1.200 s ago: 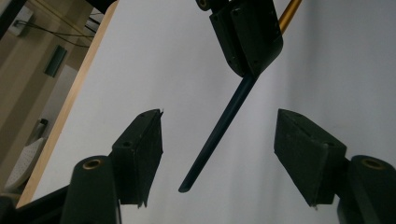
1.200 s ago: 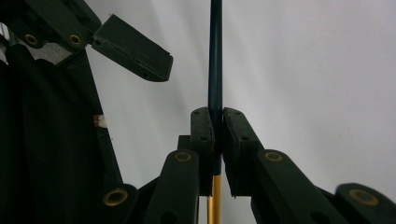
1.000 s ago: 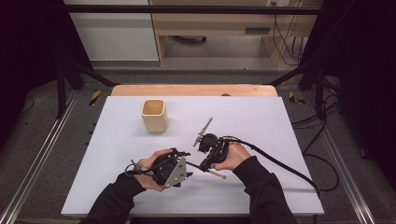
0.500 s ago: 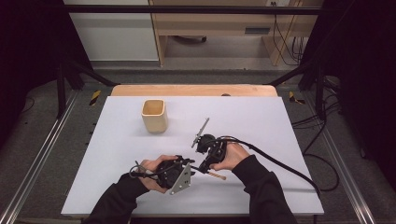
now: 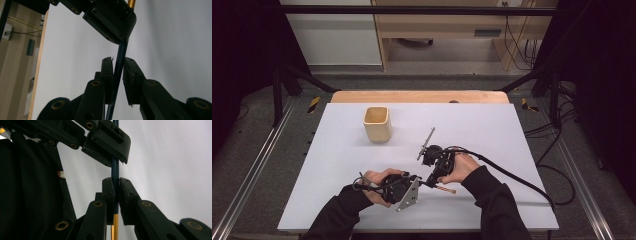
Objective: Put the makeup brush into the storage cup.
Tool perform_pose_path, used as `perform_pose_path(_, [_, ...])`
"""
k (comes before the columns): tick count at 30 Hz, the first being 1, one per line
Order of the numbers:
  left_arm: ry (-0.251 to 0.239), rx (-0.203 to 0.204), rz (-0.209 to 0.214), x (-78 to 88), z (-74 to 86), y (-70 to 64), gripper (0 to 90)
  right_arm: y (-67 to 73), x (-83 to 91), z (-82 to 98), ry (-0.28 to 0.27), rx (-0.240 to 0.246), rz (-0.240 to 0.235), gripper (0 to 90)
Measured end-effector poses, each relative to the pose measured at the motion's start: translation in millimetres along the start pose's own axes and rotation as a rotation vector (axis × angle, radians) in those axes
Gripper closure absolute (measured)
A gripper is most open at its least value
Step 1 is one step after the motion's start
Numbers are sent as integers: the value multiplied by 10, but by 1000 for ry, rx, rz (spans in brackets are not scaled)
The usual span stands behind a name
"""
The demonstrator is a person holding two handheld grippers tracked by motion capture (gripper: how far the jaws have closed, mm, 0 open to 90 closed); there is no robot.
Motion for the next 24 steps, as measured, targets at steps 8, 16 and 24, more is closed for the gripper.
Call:
perform_pose_path(8, [14,-32,25,-12,-25,-44,828,13,10,10,11,7,-12,834])
perform_pose_path(16, [26,-61,35,-10,-33,-77,836,22,-14,21,28,4,-26,831])
perform_pose_path(24, [40,-45,22,21,-7,-51,837,-18,31,-20,-65,37,31,697])
Point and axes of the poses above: each handheld gripper's, and its own axes: x roughly backward along the jaws, z roughly out of its underside, y roughly to its left, the point moved 7 cm from there along -x, roughly forward along the jaws, and after that the axes turned 12 degrees about -y, right-handed, at the moved point
